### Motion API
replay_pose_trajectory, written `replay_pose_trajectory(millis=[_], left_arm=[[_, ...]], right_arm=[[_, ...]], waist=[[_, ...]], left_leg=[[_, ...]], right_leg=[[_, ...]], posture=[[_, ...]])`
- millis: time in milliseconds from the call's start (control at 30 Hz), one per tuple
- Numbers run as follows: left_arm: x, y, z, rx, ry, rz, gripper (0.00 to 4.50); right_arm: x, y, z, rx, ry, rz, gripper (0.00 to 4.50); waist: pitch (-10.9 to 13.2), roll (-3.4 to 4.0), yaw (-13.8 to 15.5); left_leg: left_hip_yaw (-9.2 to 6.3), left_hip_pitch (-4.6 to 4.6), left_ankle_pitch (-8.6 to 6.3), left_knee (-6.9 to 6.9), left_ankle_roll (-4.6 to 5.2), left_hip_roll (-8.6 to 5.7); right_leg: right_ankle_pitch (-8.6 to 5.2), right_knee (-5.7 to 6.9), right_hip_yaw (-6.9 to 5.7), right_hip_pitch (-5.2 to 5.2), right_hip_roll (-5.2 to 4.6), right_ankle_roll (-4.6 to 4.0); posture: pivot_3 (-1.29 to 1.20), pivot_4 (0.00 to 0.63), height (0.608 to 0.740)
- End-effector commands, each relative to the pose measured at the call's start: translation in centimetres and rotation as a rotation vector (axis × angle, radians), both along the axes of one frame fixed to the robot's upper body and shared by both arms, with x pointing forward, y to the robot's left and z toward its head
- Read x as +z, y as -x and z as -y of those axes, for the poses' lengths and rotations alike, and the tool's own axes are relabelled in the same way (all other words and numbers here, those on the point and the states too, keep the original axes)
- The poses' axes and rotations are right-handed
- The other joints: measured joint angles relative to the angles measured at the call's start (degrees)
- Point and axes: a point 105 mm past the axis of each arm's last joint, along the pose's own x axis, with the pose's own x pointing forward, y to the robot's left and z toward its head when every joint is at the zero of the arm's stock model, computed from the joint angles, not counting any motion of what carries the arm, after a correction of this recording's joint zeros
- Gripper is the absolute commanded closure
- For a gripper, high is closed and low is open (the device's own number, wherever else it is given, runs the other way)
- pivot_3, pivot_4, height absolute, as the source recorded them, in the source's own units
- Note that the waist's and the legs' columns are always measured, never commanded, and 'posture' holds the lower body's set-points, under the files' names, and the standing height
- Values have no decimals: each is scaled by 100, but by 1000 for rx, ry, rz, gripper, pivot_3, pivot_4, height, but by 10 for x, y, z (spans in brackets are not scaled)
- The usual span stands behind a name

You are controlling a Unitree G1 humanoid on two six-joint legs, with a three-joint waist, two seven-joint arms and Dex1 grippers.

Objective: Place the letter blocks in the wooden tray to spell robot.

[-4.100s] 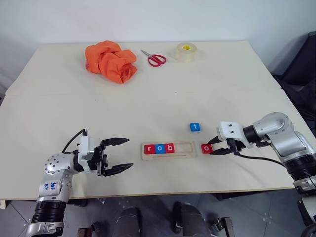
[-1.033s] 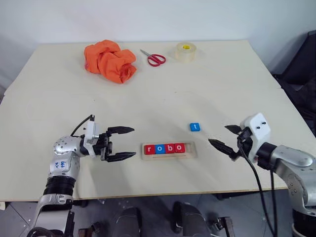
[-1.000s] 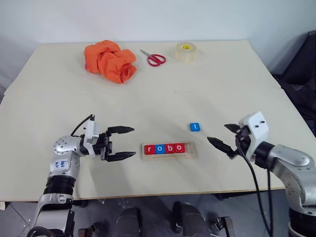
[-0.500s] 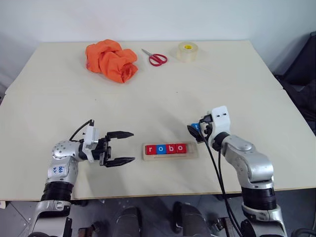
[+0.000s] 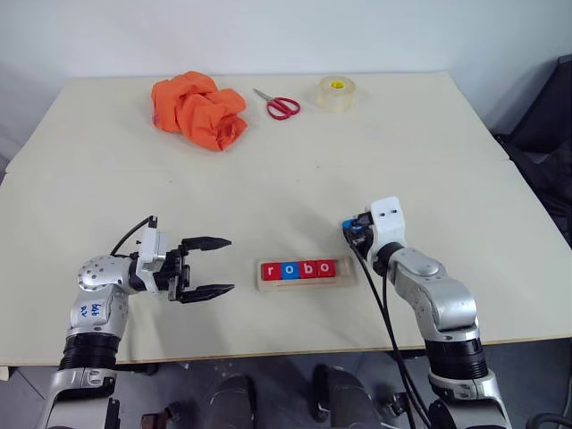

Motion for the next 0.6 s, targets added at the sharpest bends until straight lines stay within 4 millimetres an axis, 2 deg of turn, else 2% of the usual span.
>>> replay_pose_trajectory(millis=[33,200,367,433,600], left_arm=[[7,-1,0,-15,5,26,0],[7,-1,-2,-41,0,19,0],[2,4,-8,-81,-33,2,0],[0,6,-12,-89,-46,-3,0],[-3,11,-22,-89,-83,-8,0]], right_arm=[[26,5,6,-7,1,93,3026],[41,30,23,-54,1,116,3026],[30,67,37,-146,-1,50,3026],[20,79,40,-176,-10,9,3026],[10,89,38,-203,-32,-30,3026]], waist=[[0,0,-11],[0,0,-16],[0,0,5],[0,0,-15],[0,0,-84]], left_leg=[[0,-1,0,0,0,0],[-2,-1,0,-7,0,0],[-1,-3,-5,-8,3,0],[-1,-2,-6,-8,2,1],[-2,-1,-6,-9,2,2]], right_leg=[[0,0,0,0,0,0],[0,1,-1,-1,1,0],[0,-6,0,-1,2,0],[0,-22,0,-2,2,0],[0,-21,0,-1,2,0]], posture=[[0,150,740],[0,150,740],[0,150,740],[0,150,740],[0,150,740]])
